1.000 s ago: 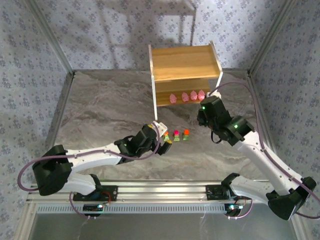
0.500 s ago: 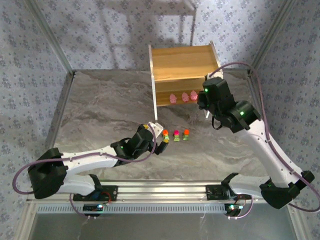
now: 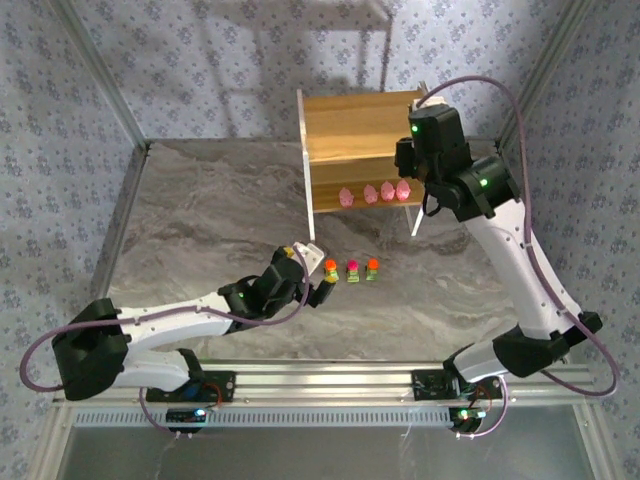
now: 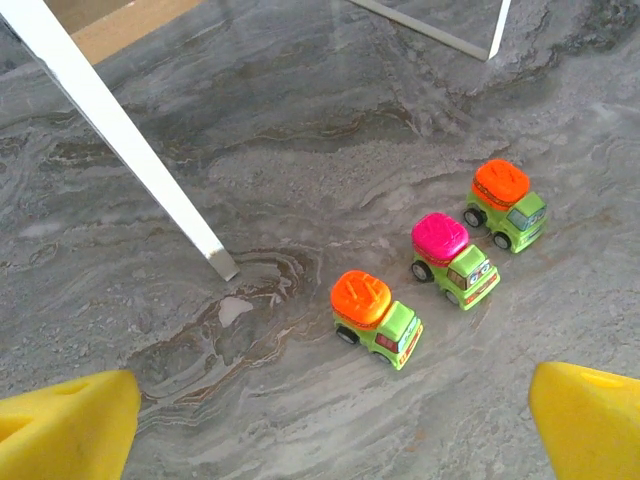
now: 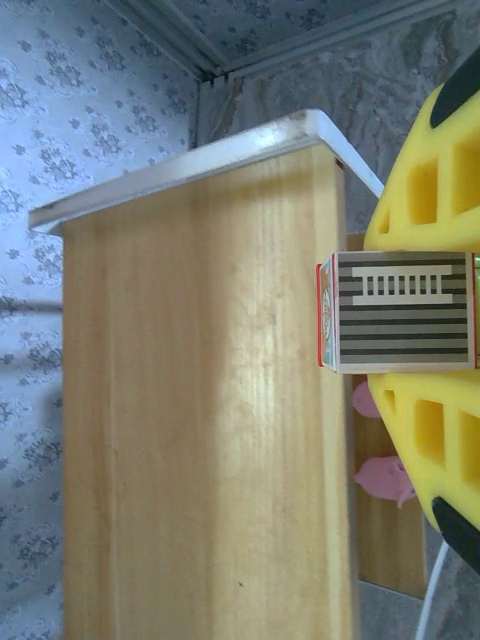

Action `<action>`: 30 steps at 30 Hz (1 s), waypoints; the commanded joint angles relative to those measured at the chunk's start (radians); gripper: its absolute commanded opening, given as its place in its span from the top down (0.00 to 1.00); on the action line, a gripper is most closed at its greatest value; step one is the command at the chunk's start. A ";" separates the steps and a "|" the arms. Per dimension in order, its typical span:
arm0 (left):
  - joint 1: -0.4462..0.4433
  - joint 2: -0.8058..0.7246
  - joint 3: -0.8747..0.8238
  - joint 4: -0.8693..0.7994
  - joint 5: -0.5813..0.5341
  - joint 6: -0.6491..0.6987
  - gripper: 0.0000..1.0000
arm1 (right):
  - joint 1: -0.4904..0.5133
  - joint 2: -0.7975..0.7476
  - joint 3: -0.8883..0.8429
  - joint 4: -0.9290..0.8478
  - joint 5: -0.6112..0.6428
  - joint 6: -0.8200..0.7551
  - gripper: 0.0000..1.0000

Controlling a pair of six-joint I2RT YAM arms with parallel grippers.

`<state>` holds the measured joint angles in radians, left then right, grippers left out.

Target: Place and organize the plastic toys onto the shelf

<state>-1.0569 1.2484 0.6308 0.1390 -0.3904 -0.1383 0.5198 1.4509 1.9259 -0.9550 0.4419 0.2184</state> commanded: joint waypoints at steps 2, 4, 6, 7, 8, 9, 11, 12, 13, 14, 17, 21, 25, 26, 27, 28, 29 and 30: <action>-0.006 -0.027 -0.003 0.011 -0.018 0.011 0.00 | -0.058 0.049 0.089 -0.050 -0.049 -0.040 0.76; -0.006 -0.029 -0.003 0.010 -0.015 0.011 0.00 | -0.074 0.071 0.113 -0.056 -0.063 -0.040 0.76; -0.006 -0.033 -0.004 0.010 -0.016 0.012 0.01 | -0.095 0.095 0.148 -0.065 -0.086 -0.040 0.76; -0.007 -0.033 -0.005 0.010 -0.017 0.010 0.00 | -0.101 0.106 0.161 -0.071 -0.094 -0.042 0.76; -0.007 -0.035 -0.005 0.010 -0.017 0.010 0.00 | -0.110 0.118 0.182 -0.077 -0.105 -0.042 0.76; -0.006 -0.035 -0.005 0.010 -0.018 0.011 0.01 | -0.121 0.129 0.205 -0.082 -0.121 -0.042 0.76; -0.006 -0.037 -0.005 0.010 -0.018 0.010 0.01 | -0.139 0.158 0.241 -0.097 -0.144 -0.042 0.76; -0.006 -0.037 -0.005 0.010 -0.018 0.010 0.00 | -0.146 0.173 0.264 -0.106 -0.153 -0.043 0.76; -0.006 -0.037 -0.005 0.010 -0.017 0.010 0.00 | -0.150 0.186 0.282 -0.113 -0.160 -0.044 0.76; -0.006 -0.037 -0.005 0.010 -0.016 0.011 0.00 | -0.157 0.202 0.302 -0.122 -0.166 -0.046 0.76; -0.007 -0.037 -0.005 0.008 -0.017 0.012 0.00 | -0.180 0.232 0.338 -0.134 -0.191 -0.042 0.76; -0.006 -0.038 -0.005 0.008 -0.021 0.012 0.00 | -0.214 0.254 0.344 -0.126 -0.223 -0.024 0.76; -0.007 -0.032 -0.003 0.008 -0.020 0.012 0.00 | -0.236 0.269 0.348 -0.123 -0.237 -0.021 0.76; -0.006 -0.032 -0.003 0.008 -0.021 0.012 0.00 | -0.241 0.271 0.348 -0.122 -0.242 -0.019 0.76; -0.006 -0.031 -0.002 0.007 -0.020 0.012 0.00 | -0.246 0.273 0.348 -0.121 -0.247 -0.019 0.76; -0.006 -0.030 -0.001 0.007 -0.021 0.012 0.00 | -0.249 0.274 0.347 -0.118 -0.251 -0.018 0.76; -0.006 -0.029 0.000 0.005 -0.020 0.011 0.00 | -0.253 0.276 0.346 -0.118 -0.253 -0.018 0.76; -0.006 -0.029 0.000 0.005 -0.020 0.011 0.00 | -0.256 0.278 0.347 -0.117 -0.256 -0.017 0.76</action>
<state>-1.0569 1.2354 0.6292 0.1383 -0.3904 -0.1383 0.2749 1.7264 2.2375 -1.0603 0.2119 0.1936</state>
